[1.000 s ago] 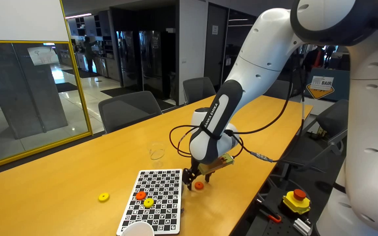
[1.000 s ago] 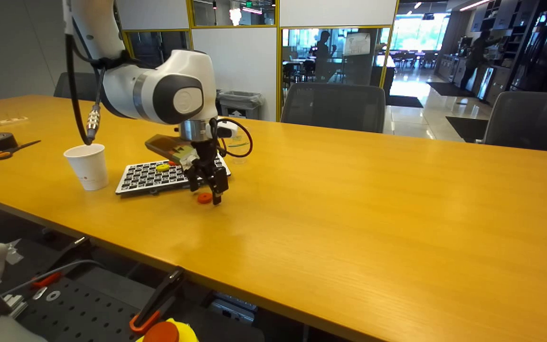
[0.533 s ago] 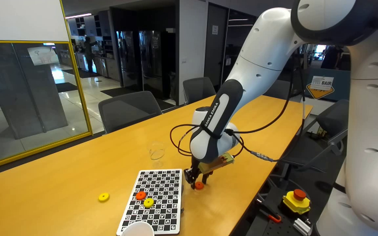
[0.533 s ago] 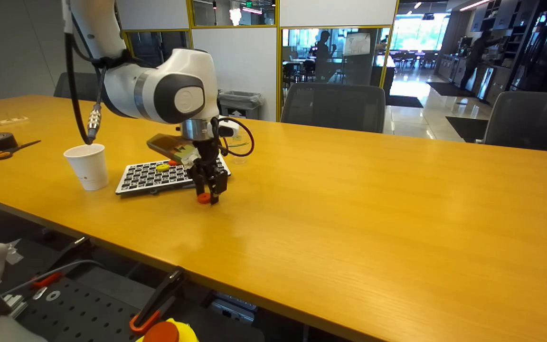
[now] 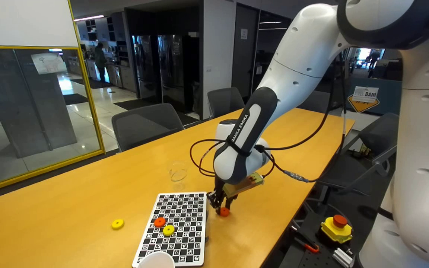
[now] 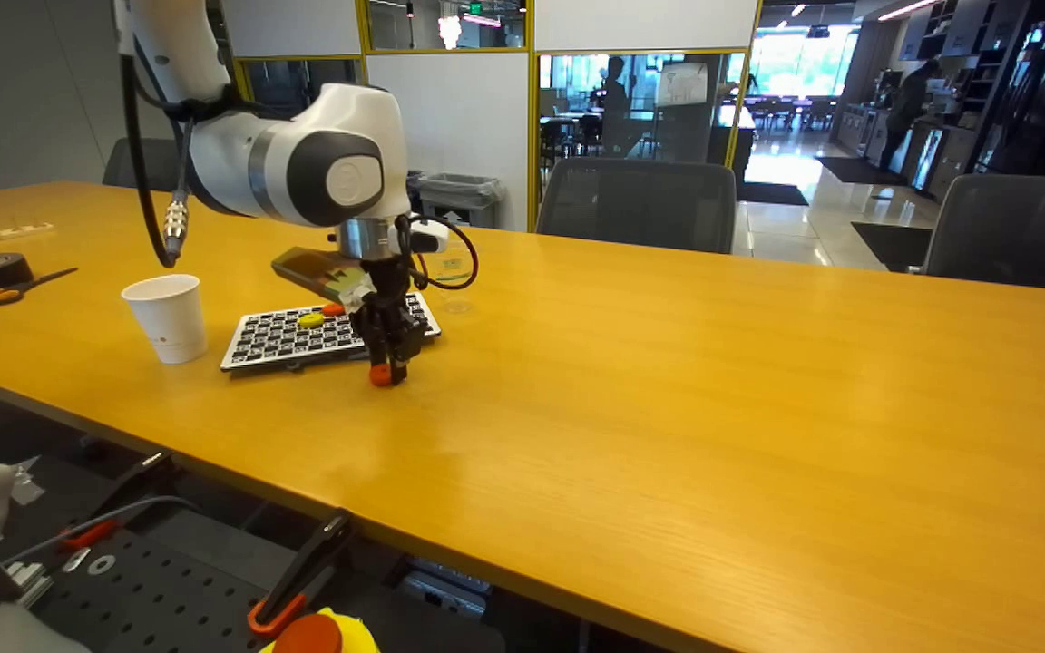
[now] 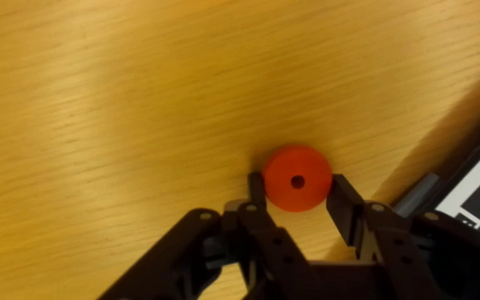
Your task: Pick up the orange and yellow objects from the table and put them in the two cups on the table
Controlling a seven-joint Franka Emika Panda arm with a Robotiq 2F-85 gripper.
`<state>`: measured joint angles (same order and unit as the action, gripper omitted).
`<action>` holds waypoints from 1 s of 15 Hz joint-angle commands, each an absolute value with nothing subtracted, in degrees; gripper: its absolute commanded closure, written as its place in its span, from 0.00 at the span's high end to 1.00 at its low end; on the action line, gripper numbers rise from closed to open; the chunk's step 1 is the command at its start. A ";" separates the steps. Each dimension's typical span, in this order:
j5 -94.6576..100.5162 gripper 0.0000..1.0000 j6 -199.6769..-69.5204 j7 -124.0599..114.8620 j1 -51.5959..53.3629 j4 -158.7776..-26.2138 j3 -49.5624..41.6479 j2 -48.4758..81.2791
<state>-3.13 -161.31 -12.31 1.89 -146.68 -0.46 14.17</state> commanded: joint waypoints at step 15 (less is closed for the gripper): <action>9.41 0.23 -140.34 -16.94 17.03 -137.89 17.17 0.25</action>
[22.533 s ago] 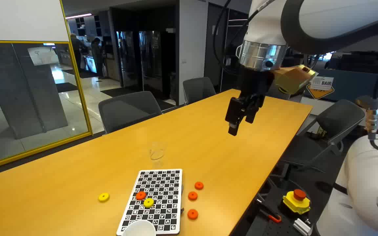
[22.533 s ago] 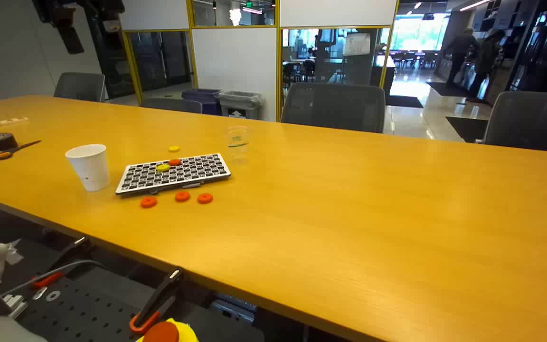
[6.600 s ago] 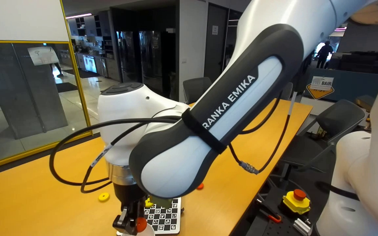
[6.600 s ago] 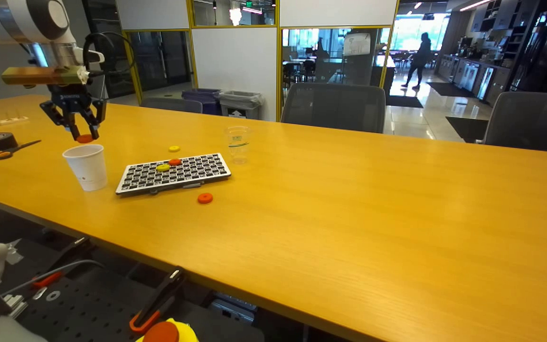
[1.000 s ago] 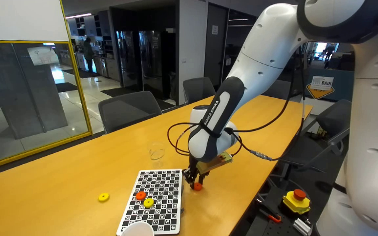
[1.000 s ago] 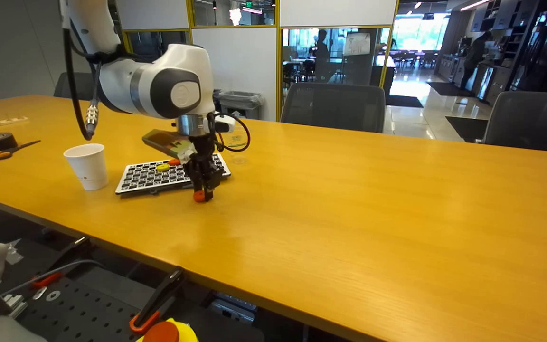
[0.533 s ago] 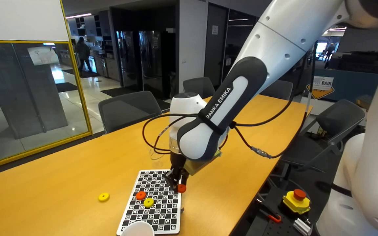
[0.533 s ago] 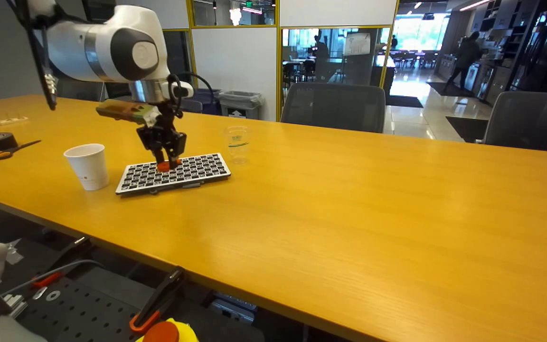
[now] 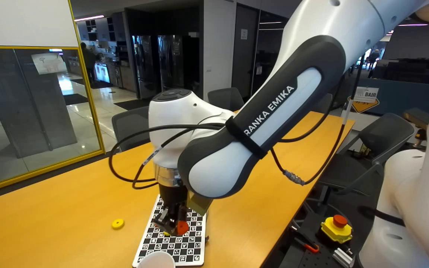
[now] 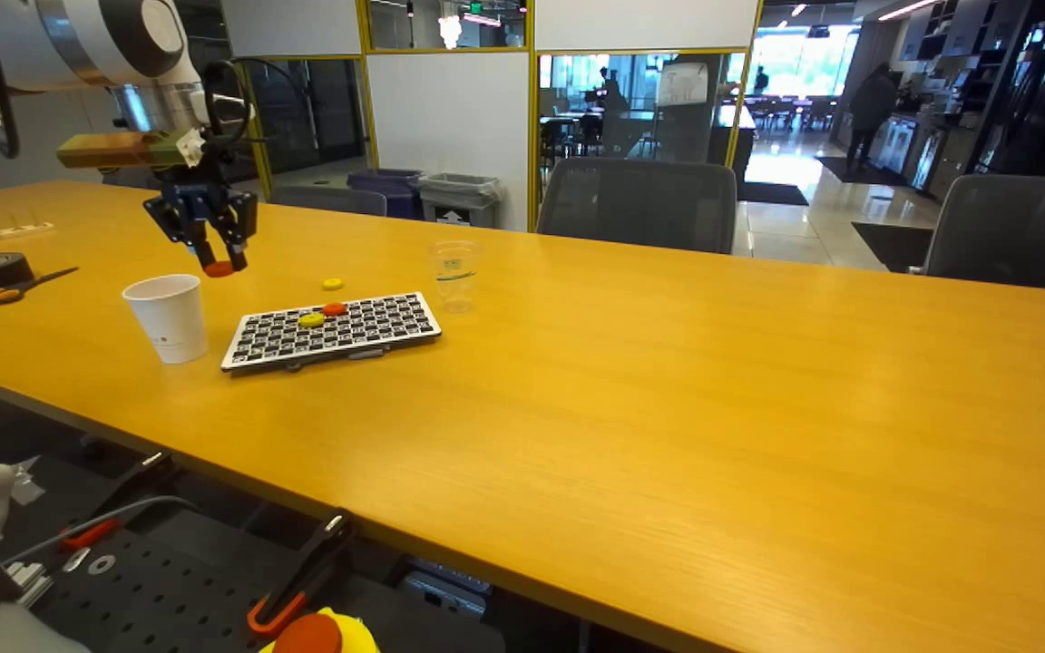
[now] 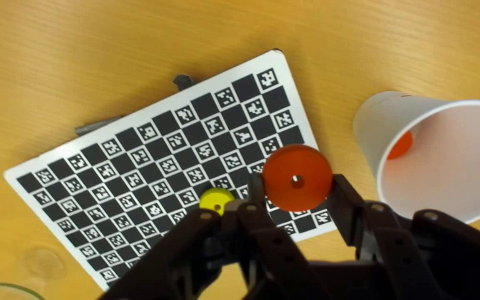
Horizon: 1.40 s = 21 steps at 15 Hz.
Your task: Pick up the orange and yellow objects from the table and put them in the two cups on the table
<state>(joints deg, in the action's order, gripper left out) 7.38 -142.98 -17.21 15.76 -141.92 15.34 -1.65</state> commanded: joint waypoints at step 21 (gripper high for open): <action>6.77 0.23 -140.49 -5.00 20.14 -131.90 19.77 8.42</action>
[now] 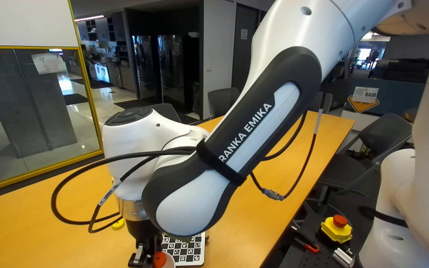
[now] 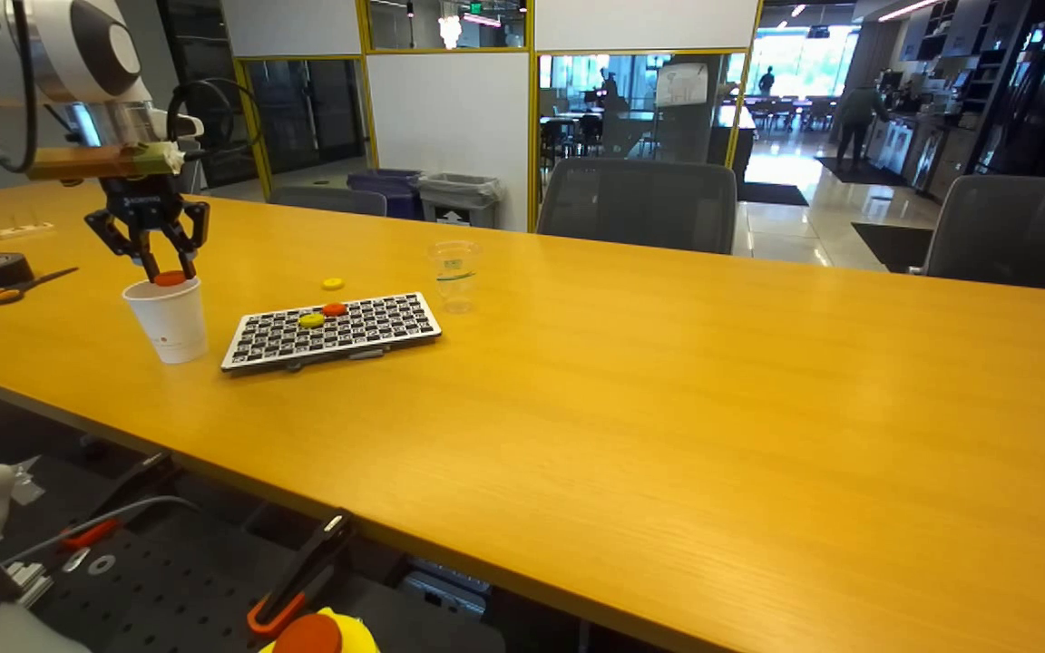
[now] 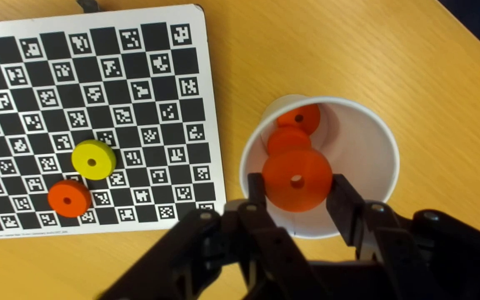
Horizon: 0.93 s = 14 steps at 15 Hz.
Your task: Pick up the orange and yellow objects from the table and put them in the two cups on the table
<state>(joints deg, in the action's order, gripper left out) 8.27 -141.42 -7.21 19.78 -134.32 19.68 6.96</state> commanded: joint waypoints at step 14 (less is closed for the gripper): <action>3.90 1.00 -135.50 -5.61 18.12 -130.14 17.66 4.36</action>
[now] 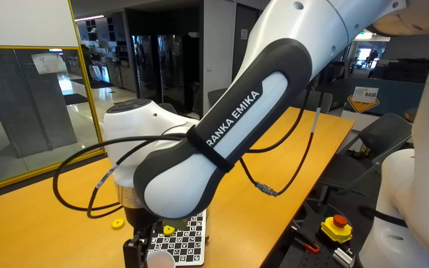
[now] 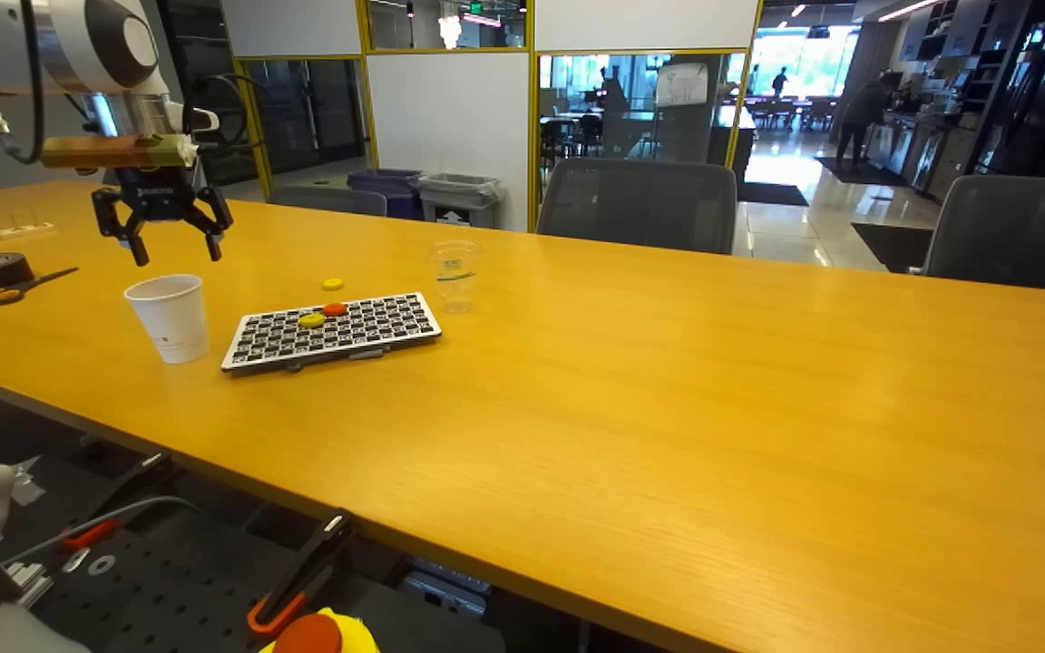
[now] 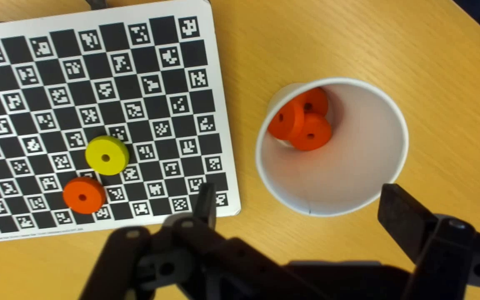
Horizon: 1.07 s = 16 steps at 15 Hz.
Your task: Pick up the orange and yellow objects from the table and put them in the two cups on the table
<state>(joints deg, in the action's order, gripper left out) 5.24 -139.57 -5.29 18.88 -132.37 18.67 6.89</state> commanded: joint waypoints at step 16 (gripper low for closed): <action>-0.32 1.00 -141.79 -26.58 15.60 -127.79 12.12 10.33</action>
